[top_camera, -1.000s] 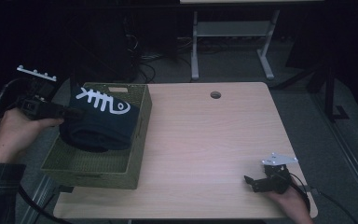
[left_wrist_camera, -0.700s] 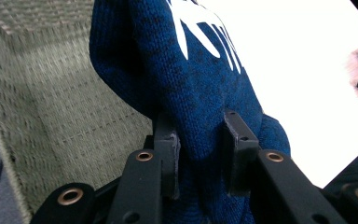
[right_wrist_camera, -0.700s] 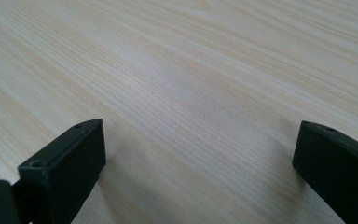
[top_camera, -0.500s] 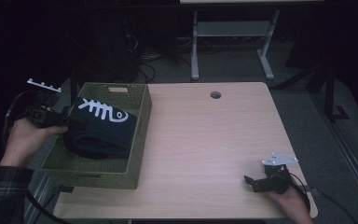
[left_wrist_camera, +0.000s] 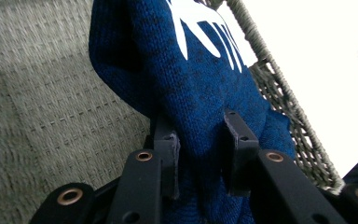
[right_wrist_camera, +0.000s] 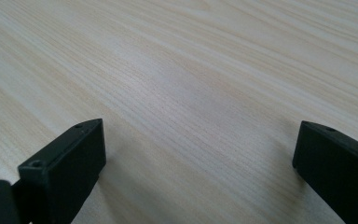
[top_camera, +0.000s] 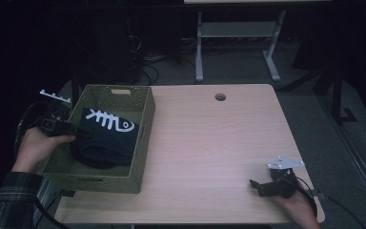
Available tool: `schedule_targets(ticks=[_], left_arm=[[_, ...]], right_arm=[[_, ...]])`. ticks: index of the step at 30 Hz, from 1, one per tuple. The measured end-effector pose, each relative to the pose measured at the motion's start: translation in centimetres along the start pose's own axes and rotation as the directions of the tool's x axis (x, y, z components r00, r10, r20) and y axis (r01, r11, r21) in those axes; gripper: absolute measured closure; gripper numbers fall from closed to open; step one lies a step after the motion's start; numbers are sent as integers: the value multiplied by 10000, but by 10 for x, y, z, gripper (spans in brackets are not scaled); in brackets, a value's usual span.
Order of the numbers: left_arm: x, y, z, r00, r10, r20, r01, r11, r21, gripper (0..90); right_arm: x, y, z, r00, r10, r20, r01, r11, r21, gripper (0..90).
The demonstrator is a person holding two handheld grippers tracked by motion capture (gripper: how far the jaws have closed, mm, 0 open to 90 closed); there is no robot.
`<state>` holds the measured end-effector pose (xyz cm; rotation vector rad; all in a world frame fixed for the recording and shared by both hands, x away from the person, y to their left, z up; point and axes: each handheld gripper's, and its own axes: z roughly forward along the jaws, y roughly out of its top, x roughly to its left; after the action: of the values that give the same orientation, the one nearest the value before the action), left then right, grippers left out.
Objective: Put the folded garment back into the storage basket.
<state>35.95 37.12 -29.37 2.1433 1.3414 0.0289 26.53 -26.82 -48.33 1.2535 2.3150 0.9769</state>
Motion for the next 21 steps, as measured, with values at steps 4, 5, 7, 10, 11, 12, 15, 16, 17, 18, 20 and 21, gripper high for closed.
schedule_targets(ticks=[4, 5, 7, 10, 11, 12, 15, 16, 17, 18, 20, 21], left_arm=[[9, -3, 8, 10000, -75, -15, 76, 9999, 69, 707], [11, -4, 10, 10000, -63, 43, 63, 9999, 109, 706], [14, -5, 15, 10000, -57, 68, 56, 9998, 176, 703], [20, -7, 18, 9999, -95, 53, 93, 9996, 282, 701], [21, -7, 19, 9999, -134, 44, 133, 9995, 272, 701], [23, -8, 20, 9999, -100, -52, 102, 9994, 335, 700], [29, -8, 24, 9993, -153, -347, 169, 9988, 467, 697], [31, -9, 26, 9990, -199, -412, 219, 9987, 465, 696], [32, -9, 28, 9989, -172, -430, 194, 9984, 530, 692], [33, -9, 29, 9989, -167, -436, 188, 9986, 503, 688], [35, -9, 31, 9983, -184, -551, 211, 9986, 478, 674], [36, -9, 32, 9977, -163, -663, 197, 9985, 506, 667]], right_arm=[[0, 0, 0, 10000, 2, 0, -2, 10000, 3, 22], [0, 0, 0, 10000, 2, 0, -2, 10000, 3, 21], [0, 0, 0, 10000, 2, -1, -2, 10000, 3, 21], [0, 0, 0, 10000, 10, 1, -10, 10000, 0, 22], [0, 0, 0, 10000, 10, 1, -10, 10000, -2, 21], [0, 0, 0, 10000, 15, -1, -15, 10000, 2, 21], [0, 0, 0, 10000, 5, 0, -5, 10000, 1, 21], [0, 0, 0, 10000, 10, 0, -10, 10000, 0, 21], [0, 0, 0, 10000, 3, 0, -3, 10000, 0, 21], [0, 0, 0, 10000, 5, 3, -5, 10000, 0, 21], [0, 0, 0, 10000, 10, 1, -10, 10000, 1, 22], [0, 0, 0, 10000, 6, 0, -6, 10000, 0, 22]])
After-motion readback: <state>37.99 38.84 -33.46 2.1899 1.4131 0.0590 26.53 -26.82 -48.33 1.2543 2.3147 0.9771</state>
